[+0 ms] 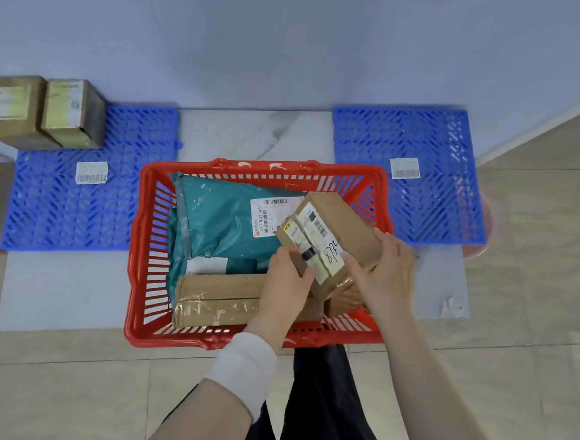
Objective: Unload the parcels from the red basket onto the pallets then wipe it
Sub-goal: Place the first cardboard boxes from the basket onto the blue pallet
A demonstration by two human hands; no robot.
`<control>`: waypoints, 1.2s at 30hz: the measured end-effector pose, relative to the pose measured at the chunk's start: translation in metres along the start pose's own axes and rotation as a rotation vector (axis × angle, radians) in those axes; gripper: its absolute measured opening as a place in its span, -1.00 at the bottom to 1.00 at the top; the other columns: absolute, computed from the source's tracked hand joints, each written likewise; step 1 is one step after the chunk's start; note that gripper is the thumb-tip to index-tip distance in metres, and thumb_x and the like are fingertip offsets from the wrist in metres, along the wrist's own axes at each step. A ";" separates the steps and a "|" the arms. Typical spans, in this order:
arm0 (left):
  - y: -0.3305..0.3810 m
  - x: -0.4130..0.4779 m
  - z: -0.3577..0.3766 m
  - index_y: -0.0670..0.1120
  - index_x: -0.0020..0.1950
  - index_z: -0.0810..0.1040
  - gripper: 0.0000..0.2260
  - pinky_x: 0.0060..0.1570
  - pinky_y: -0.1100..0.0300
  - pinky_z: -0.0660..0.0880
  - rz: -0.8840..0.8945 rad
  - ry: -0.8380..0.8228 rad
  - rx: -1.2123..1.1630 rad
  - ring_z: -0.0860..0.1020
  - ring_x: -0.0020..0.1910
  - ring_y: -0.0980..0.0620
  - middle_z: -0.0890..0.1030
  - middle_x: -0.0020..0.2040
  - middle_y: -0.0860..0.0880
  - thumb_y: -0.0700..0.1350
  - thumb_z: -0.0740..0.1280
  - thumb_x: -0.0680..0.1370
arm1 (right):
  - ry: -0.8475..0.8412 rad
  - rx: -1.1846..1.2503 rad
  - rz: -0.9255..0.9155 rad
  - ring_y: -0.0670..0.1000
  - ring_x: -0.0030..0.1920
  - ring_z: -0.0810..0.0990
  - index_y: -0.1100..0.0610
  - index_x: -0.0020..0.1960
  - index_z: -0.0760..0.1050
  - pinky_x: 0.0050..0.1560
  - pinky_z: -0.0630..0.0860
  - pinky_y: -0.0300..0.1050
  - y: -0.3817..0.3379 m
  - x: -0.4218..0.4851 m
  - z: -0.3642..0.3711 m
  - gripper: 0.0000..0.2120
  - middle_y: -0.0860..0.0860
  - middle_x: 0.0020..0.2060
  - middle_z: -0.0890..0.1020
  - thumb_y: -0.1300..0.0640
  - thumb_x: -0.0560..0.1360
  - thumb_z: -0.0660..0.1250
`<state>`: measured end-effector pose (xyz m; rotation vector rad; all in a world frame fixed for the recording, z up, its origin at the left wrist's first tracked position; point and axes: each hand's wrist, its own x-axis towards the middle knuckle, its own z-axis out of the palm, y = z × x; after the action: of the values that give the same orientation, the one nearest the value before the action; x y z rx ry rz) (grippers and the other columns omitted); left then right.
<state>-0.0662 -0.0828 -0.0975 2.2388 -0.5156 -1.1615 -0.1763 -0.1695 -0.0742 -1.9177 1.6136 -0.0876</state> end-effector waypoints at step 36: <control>-0.128 -0.019 -0.261 0.04 0.36 0.29 -0.50 0.14 0.10 0.49 0.083 0.201 -0.947 0.52 0.19 0.01 0.49 0.27 -0.03 -0.16 0.37 0.48 | -0.402 0.862 0.178 -0.14 0.12 0.54 -0.01 0.32 0.40 0.08 0.48 -0.22 -0.226 -0.112 0.138 -0.58 -0.09 0.14 0.58 -0.07 0.50 0.27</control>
<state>0.1504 0.1045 -0.0450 1.4576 0.0469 -0.8562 0.0510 0.0025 -0.0367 -1.0436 1.1808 -0.2581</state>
